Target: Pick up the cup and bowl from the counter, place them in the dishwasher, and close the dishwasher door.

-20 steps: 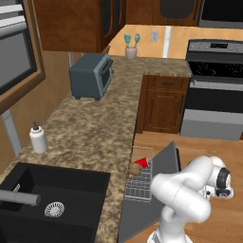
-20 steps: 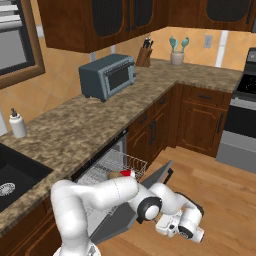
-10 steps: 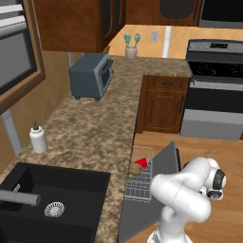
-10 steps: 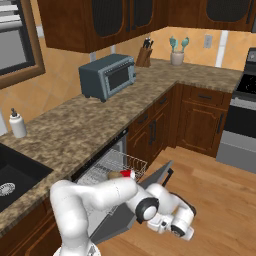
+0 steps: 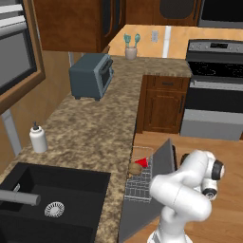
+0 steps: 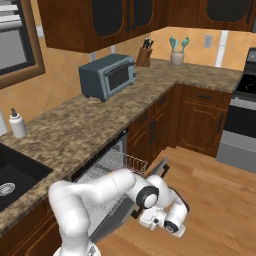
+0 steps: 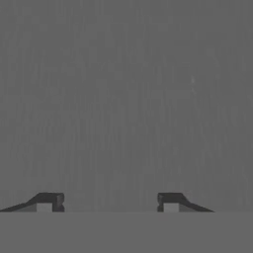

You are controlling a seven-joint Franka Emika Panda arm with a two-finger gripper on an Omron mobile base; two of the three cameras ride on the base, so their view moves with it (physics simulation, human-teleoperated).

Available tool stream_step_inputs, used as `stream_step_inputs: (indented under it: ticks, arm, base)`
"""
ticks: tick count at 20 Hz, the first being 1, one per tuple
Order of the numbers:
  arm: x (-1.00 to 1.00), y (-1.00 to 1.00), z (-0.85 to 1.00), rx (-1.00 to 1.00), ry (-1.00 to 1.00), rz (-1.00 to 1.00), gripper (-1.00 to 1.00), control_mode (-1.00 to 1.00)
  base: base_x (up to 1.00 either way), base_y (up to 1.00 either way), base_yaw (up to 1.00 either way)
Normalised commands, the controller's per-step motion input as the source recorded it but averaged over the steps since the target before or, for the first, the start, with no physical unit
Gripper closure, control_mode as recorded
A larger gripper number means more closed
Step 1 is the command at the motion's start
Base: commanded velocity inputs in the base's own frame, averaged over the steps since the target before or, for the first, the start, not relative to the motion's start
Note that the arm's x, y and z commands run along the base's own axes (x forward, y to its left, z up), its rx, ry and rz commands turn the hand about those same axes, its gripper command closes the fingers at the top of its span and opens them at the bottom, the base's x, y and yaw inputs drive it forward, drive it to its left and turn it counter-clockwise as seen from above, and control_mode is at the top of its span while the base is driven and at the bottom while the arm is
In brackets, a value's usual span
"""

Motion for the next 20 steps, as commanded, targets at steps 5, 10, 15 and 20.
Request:
stream_step_inputs:
  ticks: [5, 10, 15, 20]
  arm:
    - [0.00, 1.00, 0.93, 0.00, -0.11, -0.02, -1.00, -1.00]
    - [0.08, 1.00, 0.98, 0.00, -0.12, -0.03, -1.00, -1.00]
    - [0.15, 1.00, 0.86, 0.00, -0.08, -0.04, -1.00, -1.00]
    - [0.09, 1.00, 0.65, 0.00, -0.04, -0.04, -1.00, -1.00]
  base:
    - [0.00, 0.00, 0.00]
    - [0.00, 0.00, 0.00]
    - [0.00, 0.00, 0.00]
    - [0.00, 0.00, 0.00]
